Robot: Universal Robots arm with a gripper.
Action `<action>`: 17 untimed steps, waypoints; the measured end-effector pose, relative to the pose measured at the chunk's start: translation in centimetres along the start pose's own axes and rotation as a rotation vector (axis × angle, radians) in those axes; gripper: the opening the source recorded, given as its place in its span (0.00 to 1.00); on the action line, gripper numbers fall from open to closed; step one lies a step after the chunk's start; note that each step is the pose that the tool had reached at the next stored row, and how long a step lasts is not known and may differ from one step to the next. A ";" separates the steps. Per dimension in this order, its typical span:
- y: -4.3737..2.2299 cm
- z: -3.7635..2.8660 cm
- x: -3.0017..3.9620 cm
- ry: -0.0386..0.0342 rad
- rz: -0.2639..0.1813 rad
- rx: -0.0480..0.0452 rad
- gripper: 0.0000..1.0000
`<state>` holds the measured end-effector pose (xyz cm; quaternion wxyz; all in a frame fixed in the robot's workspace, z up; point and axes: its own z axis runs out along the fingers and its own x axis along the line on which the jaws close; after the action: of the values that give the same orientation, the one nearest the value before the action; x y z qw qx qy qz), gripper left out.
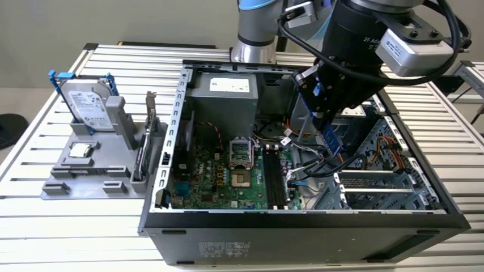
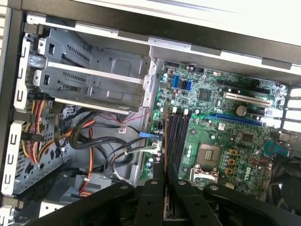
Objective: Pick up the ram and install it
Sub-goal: 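Insert the ram into the slot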
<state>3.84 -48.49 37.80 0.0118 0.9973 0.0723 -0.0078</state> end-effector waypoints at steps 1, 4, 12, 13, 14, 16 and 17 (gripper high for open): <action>0.00 0.06 0.00 -0.0001 0.006 0.0001 0.00; -0.01 0.22 0.00 -0.0004 0.019 0.0003 0.00; -0.06 0.59 -0.08 -0.0007 0.041 0.0006 0.00; -0.08 0.63 -0.11 -0.0005 0.042 0.0007 0.00; -0.09 0.68 -0.14 -0.0004 0.042 0.0008 0.00; -0.14 0.75 -0.20 0.0000 0.043 0.0006 0.00; -0.16 0.79 -0.23 0.0001 0.044 0.0005 0.00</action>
<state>3.57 -48.38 37.01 0.0117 0.9986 0.0504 -0.0075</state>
